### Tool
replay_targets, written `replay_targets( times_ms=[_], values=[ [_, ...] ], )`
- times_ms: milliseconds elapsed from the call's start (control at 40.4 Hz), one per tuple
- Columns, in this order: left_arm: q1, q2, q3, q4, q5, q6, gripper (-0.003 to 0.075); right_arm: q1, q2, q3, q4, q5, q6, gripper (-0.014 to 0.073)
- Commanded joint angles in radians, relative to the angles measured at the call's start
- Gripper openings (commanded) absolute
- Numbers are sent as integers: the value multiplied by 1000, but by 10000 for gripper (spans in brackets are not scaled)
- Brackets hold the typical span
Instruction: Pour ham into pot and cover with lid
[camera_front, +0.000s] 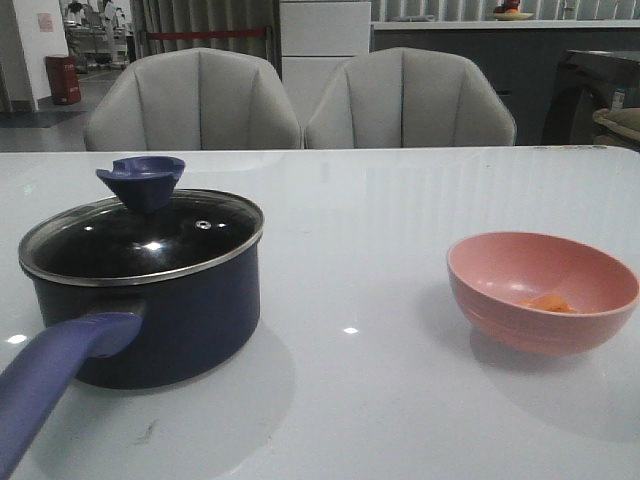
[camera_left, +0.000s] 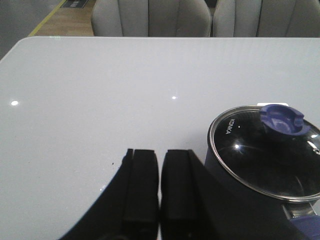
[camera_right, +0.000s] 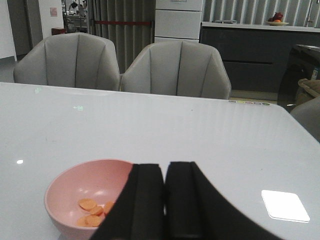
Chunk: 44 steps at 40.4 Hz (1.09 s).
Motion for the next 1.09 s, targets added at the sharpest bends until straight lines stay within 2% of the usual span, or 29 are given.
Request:
replay_targets(
  times_ms=[0,50,124,223,322,421,743,1064],
  values=[
    [-7,25,-26,-11,-78,-5,116,-6,-19,11,-11,-88,-2,149],
    [-7,36,-32,-11,-65,-5,125,-6,-19,11,-11,-88,-2,149],
    [-7,60,-44,-11,-44,-5,182,-6,-19,11,-11,-88,-2,149],
    [-24,92,-69,-11,-42,-5,334,-6,-19,11,-11,-87,-2,149],
    [-45,135,-103,-11,-38,-5,535,-6,-19,11,-11,-87,-2,149],
    [-57,201,-152,-18,8,-5,648,-6,-19,11,-11,-87,-2,149],
    [-89,572,-452,-168,251,8,662,-6,-19,11,-11,-87,-2,149],
    [-273,890,-690,-168,286,-30,662,-6,-20,11,-11,-87,-2,149]
  ],
)
